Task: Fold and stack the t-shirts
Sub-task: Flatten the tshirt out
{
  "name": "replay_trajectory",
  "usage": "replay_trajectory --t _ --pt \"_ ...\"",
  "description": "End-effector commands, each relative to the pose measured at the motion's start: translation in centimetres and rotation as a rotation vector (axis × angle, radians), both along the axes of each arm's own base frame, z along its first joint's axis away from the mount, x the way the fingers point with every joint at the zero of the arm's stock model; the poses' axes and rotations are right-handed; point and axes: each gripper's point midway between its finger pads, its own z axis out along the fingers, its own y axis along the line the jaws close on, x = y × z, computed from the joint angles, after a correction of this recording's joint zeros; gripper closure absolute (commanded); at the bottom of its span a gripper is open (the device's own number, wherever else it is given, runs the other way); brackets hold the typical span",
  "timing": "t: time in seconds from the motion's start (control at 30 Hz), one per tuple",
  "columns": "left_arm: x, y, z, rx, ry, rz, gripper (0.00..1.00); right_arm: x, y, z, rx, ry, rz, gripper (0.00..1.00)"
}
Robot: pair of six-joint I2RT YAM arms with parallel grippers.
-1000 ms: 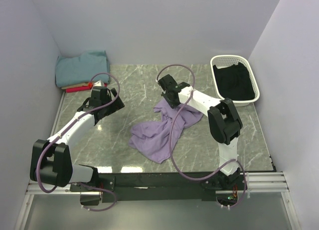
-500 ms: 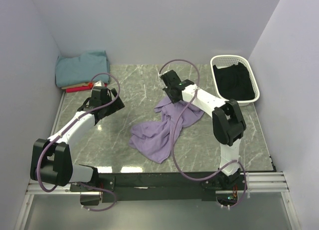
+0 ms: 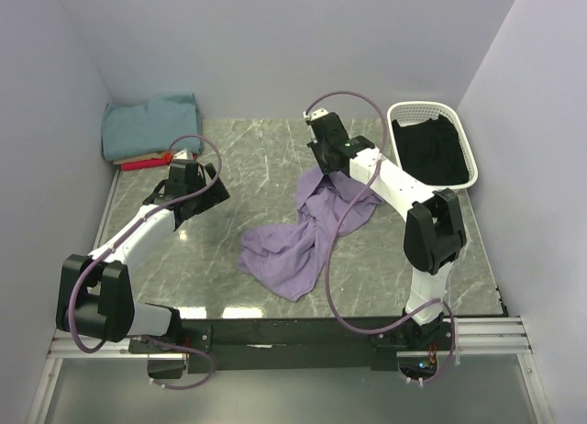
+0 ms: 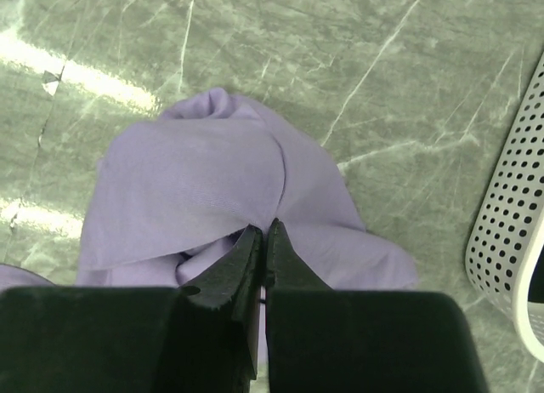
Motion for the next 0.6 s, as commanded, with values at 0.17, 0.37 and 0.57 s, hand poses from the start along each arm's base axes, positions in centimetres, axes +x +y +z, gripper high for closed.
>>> replay_trajectory --t 0.17,0.37,0.57 --pt "0.3 -2.3 1.7 -0.059 -0.091 -0.116 0.01 -0.3 -2.6 15.4 0.186 -0.38 -0.135 1.0" --pt "0.1 -4.0 1.6 -0.074 -0.091 -0.183 0.01 -3.9 -7.6 24.2 0.247 -0.62 -0.293 1.0" --pt "-0.3 -6.7 0.4 -0.097 -0.063 -0.271 0.0 -6.8 -10.9 27.2 0.258 -0.699 -0.372 1.0"
